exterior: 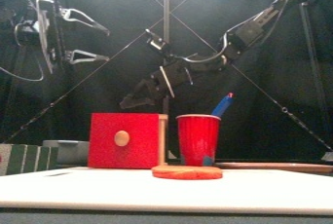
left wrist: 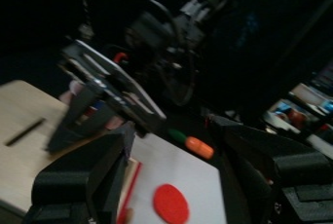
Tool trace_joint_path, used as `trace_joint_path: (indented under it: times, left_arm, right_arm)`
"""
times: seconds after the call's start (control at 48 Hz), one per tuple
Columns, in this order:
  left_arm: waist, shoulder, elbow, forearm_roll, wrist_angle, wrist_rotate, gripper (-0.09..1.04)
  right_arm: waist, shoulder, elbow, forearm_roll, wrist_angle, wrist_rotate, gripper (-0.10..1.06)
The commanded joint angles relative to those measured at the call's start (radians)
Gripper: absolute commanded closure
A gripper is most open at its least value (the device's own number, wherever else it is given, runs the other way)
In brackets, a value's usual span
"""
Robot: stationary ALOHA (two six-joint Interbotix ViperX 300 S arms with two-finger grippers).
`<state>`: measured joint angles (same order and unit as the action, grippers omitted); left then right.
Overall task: Get the cutter from the drawer then cut the dough then place the extra dough in the bowl
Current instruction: Place the cutter on the board
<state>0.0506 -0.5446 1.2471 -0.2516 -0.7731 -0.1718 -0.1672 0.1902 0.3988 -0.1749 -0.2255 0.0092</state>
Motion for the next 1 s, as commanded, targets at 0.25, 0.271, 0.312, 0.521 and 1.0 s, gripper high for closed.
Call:
trace_joint_path:
  times: [0.25,0.271,0.312,0.521,1.0]
  left_arm:
    - [0.006,-0.006,-0.002,0.253,-0.009,0.028,0.00]
    - [0.006,-0.006,0.002,0.255,-0.009,0.028,0.00]
    - [0.002,-0.009,0.005,0.253,-0.009,0.028,0.00]
    - [0.000,-0.020,0.006,0.256,-0.009,0.028,0.01]
    - [-0.018,-0.032,0.005,0.282,-0.009,0.026,0.01]
  right_arm:
    - [0.048,-0.075,-0.020,0.121,0.258,0.002,0.30]
    - [0.048,-0.074,-0.021,0.121,0.258,0.002,0.27]
    - [0.048,-0.071,-0.021,0.121,0.258,0.002,0.22]
    - [0.009,-0.025,-0.023,0.117,0.258,0.002,0.21]
    - [-0.009,0.043,-0.051,0.046,0.273,0.000,0.21]
